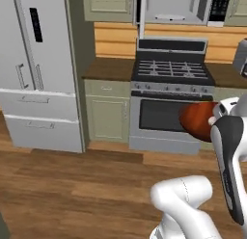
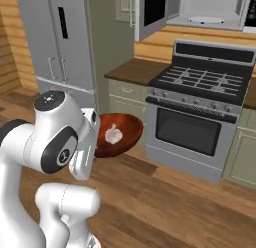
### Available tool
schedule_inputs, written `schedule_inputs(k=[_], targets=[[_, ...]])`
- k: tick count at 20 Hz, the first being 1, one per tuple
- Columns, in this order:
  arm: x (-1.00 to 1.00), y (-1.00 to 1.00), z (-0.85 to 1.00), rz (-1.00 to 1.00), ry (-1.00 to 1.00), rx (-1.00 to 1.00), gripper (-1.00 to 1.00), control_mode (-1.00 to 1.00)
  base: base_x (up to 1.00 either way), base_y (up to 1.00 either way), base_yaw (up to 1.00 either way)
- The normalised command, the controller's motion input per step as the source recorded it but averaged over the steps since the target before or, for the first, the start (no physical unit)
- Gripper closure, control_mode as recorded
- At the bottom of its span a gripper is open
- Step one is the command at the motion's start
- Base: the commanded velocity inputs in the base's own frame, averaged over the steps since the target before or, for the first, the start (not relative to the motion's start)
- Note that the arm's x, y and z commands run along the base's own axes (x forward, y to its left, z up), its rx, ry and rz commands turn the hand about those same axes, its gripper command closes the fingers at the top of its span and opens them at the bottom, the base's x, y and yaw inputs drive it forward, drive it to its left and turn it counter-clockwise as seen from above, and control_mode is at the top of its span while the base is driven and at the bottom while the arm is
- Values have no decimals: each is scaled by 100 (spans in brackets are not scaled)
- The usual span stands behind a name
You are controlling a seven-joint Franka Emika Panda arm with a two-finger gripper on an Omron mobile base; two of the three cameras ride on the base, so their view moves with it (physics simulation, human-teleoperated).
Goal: Pick the garlic from the sink and place it in the bowl. Then pick the bowl and place it in the microwave. Then close the microwave door and press the start button.
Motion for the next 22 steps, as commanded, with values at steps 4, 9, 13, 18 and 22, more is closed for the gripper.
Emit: schedule_inputs(k=[4, 9, 13, 18, 22], targets=[[0, 0, 0, 0, 0, 0, 100, 100, 100, 19, -26], [0, 0, 0, 0, 0, 0, 100, 100, 100, 0, -18], [0, 0, 0, 0, 0, 0, 100, 100, 100, -11, -9], [0, 0, 0, 0, 0, 0, 100, 100, 100, -19, -1], [0, 0, 0, 0, 0, 0, 100, 100, 100, -17, 0]])
